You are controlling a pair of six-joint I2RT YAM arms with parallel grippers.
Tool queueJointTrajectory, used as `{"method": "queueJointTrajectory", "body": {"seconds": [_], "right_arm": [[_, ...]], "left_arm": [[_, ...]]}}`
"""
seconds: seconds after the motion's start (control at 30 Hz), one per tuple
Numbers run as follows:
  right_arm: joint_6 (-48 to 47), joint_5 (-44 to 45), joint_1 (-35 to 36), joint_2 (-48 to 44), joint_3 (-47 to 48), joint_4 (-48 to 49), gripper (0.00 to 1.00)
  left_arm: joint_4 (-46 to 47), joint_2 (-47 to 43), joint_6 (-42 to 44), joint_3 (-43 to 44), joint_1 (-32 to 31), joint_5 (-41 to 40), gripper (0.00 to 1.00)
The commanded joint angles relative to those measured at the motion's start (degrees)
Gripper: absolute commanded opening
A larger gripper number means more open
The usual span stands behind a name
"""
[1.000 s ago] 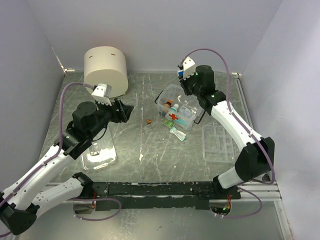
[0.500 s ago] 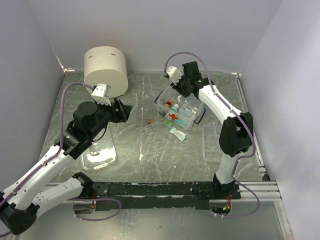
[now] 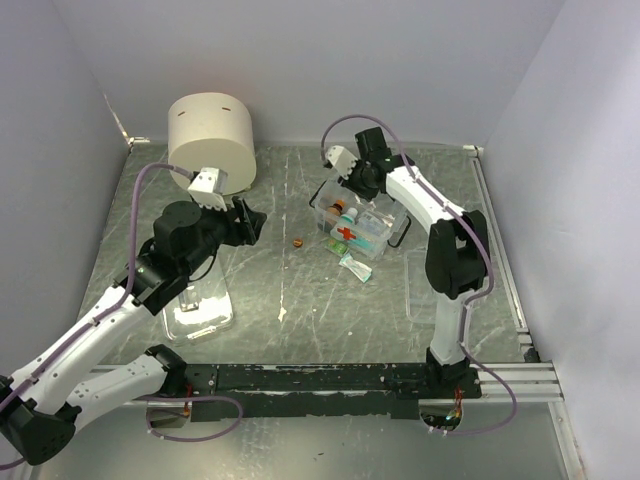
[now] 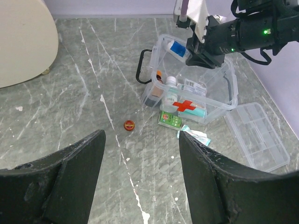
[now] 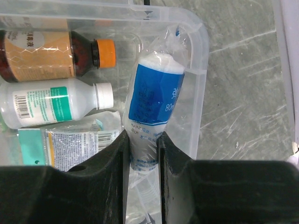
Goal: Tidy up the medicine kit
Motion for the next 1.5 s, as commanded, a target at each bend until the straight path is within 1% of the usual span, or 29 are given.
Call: {"method": "queueJointTrajectory", "body": {"seconds": [0.0, 0.1, 0.23, 0.37, 0.47, 0.53, 0.63, 0.7, 0.8, 0.87, 0.93, 1.0, 1.1, 1.13, 1.17, 1.23, 1.33, 1.4, 1.47], "right_arm": [[-1.6, 2.0, 0.3, 3.6, 3.0, -1.4, 0.12], [-1.4, 5.0, 0.7, 5.0, 3.0, 0.1, 0.13], [-0.7, 9.5, 1.1, 8.9, 5.6, -0.6, 0.14], [1.3, 12.0, 1.2, 11.4, 7.3, 0.4, 0.24], [2.5, 11.5, 1.2, 11.2, 7.3, 2.4, 0.3], [3.2, 11.5, 1.2, 10.8, 6.8, 3.8, 0.33], [4.3, 11.8, 1.2, 10.7, 6.9, 4.5, 0.35], [4.8, 11.5, 1.1, 11.0, 7.7, 3.4, 0.38], [5.6, 11.5, 1.2, 11.4, 9.0, 0.9, 0.47], [5.8, 11.5, 1.2, 11.1, 8.8, 0.1, 0.5], [6.1, 11.5, 1.2, 10.6, 8.4, -0.1, 0.5], [6.5, 11.1, 1.2, 9.9, 7.7, 0.7, 0.48], [7.4, 10.8, 1.2, 9.0, 6.2, 3.7, 0.37], [8.1, 11.4, 1.2, 9.0, 5.9, 5.5, 0.31], [9.1, 11.5, 1.2, 9.2, 6.0, 6.5, 0.28], [11.3, 11.5, 1.2, 8.6, 6.3, 8.0, 0.23], [16.4, 10.9, 1.3, 5.6, 6.0, 10.3, 0.25], [22.3, 11.5, 1.4, 2.6, 6.4, 11.1, 0.3], [30.1, 12.2, 1.4, -1.5, 5.6, 12.2, 0.36]], "left_arm": [[-0.5, 0.6, -0.3, 0.9, 0.1, -1.5, 0.75], [-0.5, 0.9, -0.4, 0.9, 0.1, -1.6, 0.75], [-0.5, 1.2, -0.7, 0.8, 0.1, -1.6, 0.74], [-0.9, 1.2, -0.6, 1.0, 0.1, -2.4, 0.74], [-0.8, 0.9, -0.6, 0.7, 0.1, -2.7, 0.74], [-0.8, 0.8, -0.4, 0.8, 0.1, -2.8, 0.75], [-1.3, 0.7, -0.3, 1.1, 0.1, -3.8, 0.75], [-1.2, 0.5, -0.3, 1.1, 0.1, -3.9, 0.75], [-0.9, 0.2, -0.4, 0.7, 0.1, -3.6, 0.75], [-1.0, 0.2, -0.5, 0.7, 0.1, -3.7, 0.75], [-1.0, 0.2, -0.5, 0.7, 0.1, -3.6, 0.75], [-1.0, 0.2, -0.6, 0.7, 0.0, -3.4, 0.75], [-0.9, 0.2, -0.6, 0.6, 0.1, -3.4, 0.75], [-0.9, 0.2, -0.7, 0.7, 0.1, -3.5, 0.75], [-1.0, 0.1, -0.7, 0.6, 0.1, -3.6, 0.75], [-1.0, 0.1, -0.7, 0.6, 0.1, -3.6, 0.75], [-1.1, -0.2, -1.0, 0.8, 0.1, -3.7, 0.75], [-1.0, -0.4, -1.3, 0.7, 0.1, -3.7, 0.75], [-0.8, -0.8, -1.5, 0.7, 0.1, -3.6, 0.75]]}}
